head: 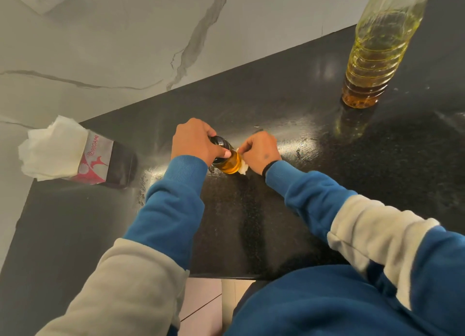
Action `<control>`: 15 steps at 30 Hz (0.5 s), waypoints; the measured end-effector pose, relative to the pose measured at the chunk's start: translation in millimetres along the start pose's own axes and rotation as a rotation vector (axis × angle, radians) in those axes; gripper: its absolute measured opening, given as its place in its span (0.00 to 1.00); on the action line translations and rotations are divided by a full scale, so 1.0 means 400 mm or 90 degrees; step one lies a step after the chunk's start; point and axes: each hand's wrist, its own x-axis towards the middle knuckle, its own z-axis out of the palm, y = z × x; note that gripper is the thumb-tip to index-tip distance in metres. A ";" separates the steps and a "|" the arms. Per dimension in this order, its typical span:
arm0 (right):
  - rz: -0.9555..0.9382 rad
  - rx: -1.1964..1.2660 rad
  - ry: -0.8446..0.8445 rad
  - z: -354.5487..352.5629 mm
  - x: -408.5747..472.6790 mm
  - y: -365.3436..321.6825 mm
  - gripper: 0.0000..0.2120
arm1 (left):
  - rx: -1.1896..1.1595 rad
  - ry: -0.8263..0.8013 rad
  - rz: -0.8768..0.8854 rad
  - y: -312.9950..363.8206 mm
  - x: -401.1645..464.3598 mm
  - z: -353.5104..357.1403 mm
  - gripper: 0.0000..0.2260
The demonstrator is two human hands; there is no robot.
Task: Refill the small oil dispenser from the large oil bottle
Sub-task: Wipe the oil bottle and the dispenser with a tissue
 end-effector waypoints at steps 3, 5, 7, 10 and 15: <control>-0.028 0.042 0.008 -0.024 -0.003 -0.029 0.12 | -0.011 0.014 0.003 -0.003 0.001 0.002 0.26; -0.067 0.107 0.029 -0.054 -0.006 -0.074 0.12 | -0.002 0.013 0.014 -0.004 -0.001 0.003 0.24; -0.084 0.155 0.033 -0.068 -0.006 -0.108 0.12 | -0.003 0.011 0.018 -0.005 0.000 0.005 0.22; -0.099 0.131 0.046 -0.055 -0.006 -0.108 0.12 | 0.001 -0.004 0.031 -0.006 -0.004 0.006 0.24; -0.020 -0.016 0.008 -0.012 -0.005 -0.006 0.12 | -0.042 -0.017 0.036 -0.010 -0.017 -0.003 0.27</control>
